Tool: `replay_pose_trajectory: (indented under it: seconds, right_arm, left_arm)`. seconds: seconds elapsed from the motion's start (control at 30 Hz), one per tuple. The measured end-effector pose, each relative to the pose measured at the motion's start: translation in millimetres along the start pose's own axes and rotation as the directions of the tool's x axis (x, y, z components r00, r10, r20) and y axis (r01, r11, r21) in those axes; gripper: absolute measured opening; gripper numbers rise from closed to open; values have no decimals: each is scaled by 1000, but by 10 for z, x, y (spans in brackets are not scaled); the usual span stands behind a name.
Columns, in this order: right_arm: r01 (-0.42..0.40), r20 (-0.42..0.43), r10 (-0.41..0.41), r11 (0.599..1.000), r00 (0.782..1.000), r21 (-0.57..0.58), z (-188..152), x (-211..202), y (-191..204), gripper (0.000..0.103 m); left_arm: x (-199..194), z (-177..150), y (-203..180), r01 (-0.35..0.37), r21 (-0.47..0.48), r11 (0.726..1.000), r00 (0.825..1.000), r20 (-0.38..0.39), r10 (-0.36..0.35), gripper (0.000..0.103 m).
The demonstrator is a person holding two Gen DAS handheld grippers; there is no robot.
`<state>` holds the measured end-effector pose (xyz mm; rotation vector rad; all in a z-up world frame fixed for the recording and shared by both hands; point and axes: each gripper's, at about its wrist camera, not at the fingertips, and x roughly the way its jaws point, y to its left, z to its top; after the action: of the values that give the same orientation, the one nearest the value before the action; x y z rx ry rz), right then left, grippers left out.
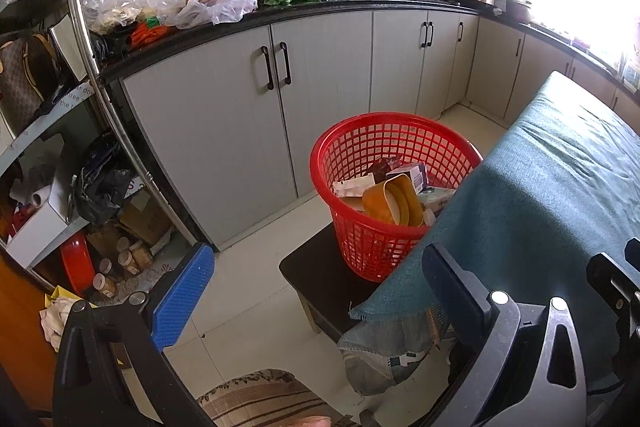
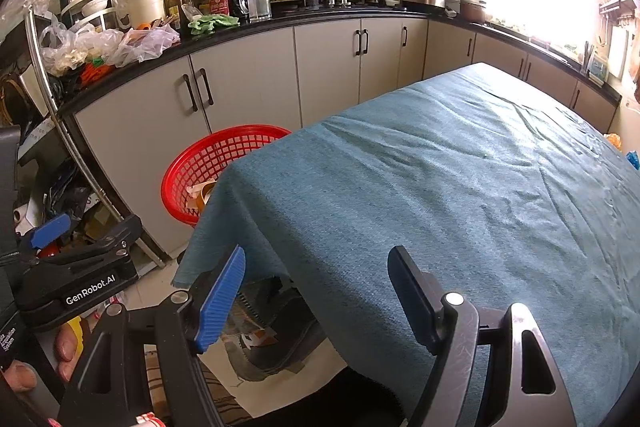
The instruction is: Collect trash
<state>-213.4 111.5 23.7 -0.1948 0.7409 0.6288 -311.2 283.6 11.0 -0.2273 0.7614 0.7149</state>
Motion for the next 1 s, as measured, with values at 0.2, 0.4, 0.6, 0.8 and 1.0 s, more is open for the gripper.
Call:
replay_pose_trajectory:
  seconds: [0.2, 0.4, 0.6, 0.8, 1.0]
  right_arm:
    - [-5, -2, 5, 1000, 1000, -5, -4, 20, 26, 78]
    - [-6, -1, 6, 1000, 1000, -5, -2, 24, 36, 78]
    - [-8, -3, 8, 1000, 1000, -3, -4, 26, 41, 79]
    - [-11, -5, 11, 1000, 1000, -4, -1, 26, 62, 79]
    - [-10, -4, 10, 1000, 1000, -3, -1, 26, 62, 79]
  left_arm:
    - [4, 1, 16, 0, -2, 1000, 1000, -5, 0, 103]
    - [7, 10, 29, 0, -2, 1000, 1000, -7, 0, 103]
    - [13, 3, 20, -1, 0, 1000, 1000, -9, 1, 103]
    - [12, 2, 18, -1, -1, 1000, 1000, -9, 1, 103]
    - [43, -11, 24, -1, -1, 1000, 1000, -16, 1, 103]
